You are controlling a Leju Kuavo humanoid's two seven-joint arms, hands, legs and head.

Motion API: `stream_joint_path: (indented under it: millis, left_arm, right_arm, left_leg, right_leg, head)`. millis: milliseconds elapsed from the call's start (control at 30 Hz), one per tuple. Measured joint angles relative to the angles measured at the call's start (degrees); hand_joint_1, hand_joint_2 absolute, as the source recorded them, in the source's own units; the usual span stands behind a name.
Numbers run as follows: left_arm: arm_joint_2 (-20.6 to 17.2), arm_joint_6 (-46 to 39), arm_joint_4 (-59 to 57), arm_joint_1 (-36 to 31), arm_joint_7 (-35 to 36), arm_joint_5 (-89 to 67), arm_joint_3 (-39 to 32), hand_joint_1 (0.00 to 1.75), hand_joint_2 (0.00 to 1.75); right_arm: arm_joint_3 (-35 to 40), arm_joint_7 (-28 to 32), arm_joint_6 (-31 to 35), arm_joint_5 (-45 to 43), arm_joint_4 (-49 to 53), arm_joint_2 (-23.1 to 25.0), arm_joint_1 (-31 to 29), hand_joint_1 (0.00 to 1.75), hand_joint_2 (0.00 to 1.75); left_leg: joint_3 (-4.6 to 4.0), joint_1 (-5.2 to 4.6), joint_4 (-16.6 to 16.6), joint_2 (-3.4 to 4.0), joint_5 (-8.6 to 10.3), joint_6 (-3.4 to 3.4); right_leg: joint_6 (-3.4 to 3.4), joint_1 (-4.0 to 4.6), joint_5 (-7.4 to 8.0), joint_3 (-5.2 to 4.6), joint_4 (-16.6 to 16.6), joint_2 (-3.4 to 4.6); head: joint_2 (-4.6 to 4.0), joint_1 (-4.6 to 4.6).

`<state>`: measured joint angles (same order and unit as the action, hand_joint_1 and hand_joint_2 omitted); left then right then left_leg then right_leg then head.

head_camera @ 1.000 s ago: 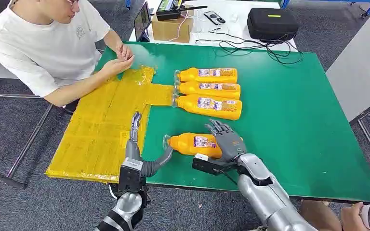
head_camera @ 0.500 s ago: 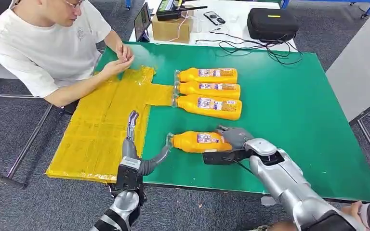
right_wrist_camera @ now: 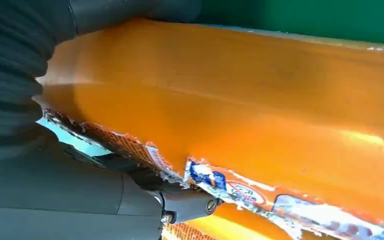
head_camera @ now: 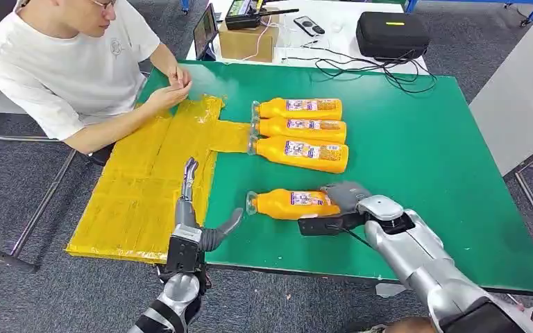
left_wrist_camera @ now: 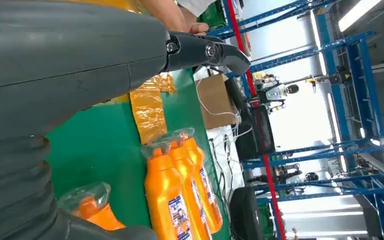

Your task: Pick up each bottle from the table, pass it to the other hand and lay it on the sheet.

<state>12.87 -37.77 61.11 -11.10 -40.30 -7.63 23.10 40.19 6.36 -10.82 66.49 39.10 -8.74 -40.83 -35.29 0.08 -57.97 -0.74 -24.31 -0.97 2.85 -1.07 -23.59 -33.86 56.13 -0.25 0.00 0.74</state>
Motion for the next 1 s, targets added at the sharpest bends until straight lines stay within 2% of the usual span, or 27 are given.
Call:
stream_joint_path:
  millis: [100, 200, 333, 433, 567, 733, 833, 1000]
  left_arm:
    - [0.0, 0.0, -0.5, -0.4, 0.0, 0.0, -0.2, 0.00, 1.75]
    - [0.0, 0.2, -0.7, -0.5, 0.0, 0.1, -0.4, 0.00, 1.75]
    - [0.0, 0.5, -0.7, -0.4, 0.0, 0.1, -0.8, 0.00, 1.75]
    - [0.0, 1.3, -0.3, 0.3, 0.0, 0.5, -0.9, 0.00, 1.75]
    - [0.7, 6.6, 1.9, 2.9, 0.0, 5.8, -2.0, 0.00, 1.75]
    - [3.1, 11.7, 5.7, 8.5, 0.0, 11.3, -5.4, 0.00, 1.75]
    - [3.3, 15.2, 8.2, 11.7, 0.0, 14.4, -5.8, 0.00, 1.75]
    - [3.2, 18.7, 11.1, 14.7, 0.6, 16.3, -5.0, 0.00, 1.75]
  right_arm:
    - [1.2, -0.1, -0.9, -1.3, -0.6, 0.2, -1.1, 1.75, 1.75]
    - [1.9, 1.5, 1.5, -5.2, -1.4, 0.6, -1.5, 1.75, 1.75]
    - [2.1, 3.7, 8.1, -10.5, -1.8, 0.9, 0.2, 1.75, 1.75]
    - [0.8, 7.4, 14.0, -16.8, -1.0, 1.0, 3.3, 1.75, 1.75]
    - [-5.1, 13.2, 22.7, -27.1, 5.7, 1.5, 12.6, 1.75, 1.75]
    - [-15.0, 14.8, 28.2, -32.7, 17.9, 3.1, 26.1, 1.75, 1.75]
    - [-20.6, 15.8, 29.4, -34.4, 23.5, 3.8, 31.2, 1.75, 1.75]
    - [-27.5, 17.5, 31.4, -35.2, 29.1, 5.2, 35.3, 1.75, 1.75]
  left_leg:
    - [0.00, 0.00, 0.0, 0.01, 0.00, 0.00]
    - [0.00, 0.00, 0.0, 0.00, 0.01, 0.00]
    - [0.00, 0.01, 0.0, 0.00, 0.00, 0.00]
    - [0.00, 0.02, 0.0, 0.01, -0.02, 0.02]
    - [-0.02, 0.04, 0.0, -0.03, -0.10, 0.03]
    - [-0.16, 0.03, 0.0, -0.12, -0.14, 0.00]
    - [-0.18, 0.02, 0.0, -0.13, -0.14, -0.01]
    - [-0.14, 0.00, 0.0, -0.12, -0.13, -0.01]
  right_leg:
    - [0.00, 0.00, 0.00, 0.01, 0.0, 0.00]
    - [0.00, 0.01, 0.00, 0.00, 0.0, 0.00]
    - [0.00, 0.03, 0.00, -0.01, 0.0, 0.00]
    - [0.00, 0.04, -0.02, -0.03, 0.0, 0.00]
    - [-0.01, 0.05, -0.07, -0.02, 0.0, -0.01]
    - [0.06, 0.04, -0.14, -0.12, 0.0, -0.03]
    - [0.12, 0.02, -0.17, -0.11, 0.0, -0.03]
    - [0.13, -0.02, -0.15, -0.10, 0.0, -0.02]
  head:
    - [0.00, 0.00]
    - [0.00, 0.00]
    - [0.00, 0.02]
    - [0.00, 0.00]
    - [0.00, -0.02]
    - [0.00, 0.02]
    - [0.00, 0.00]
    - [0.00, 0.00]
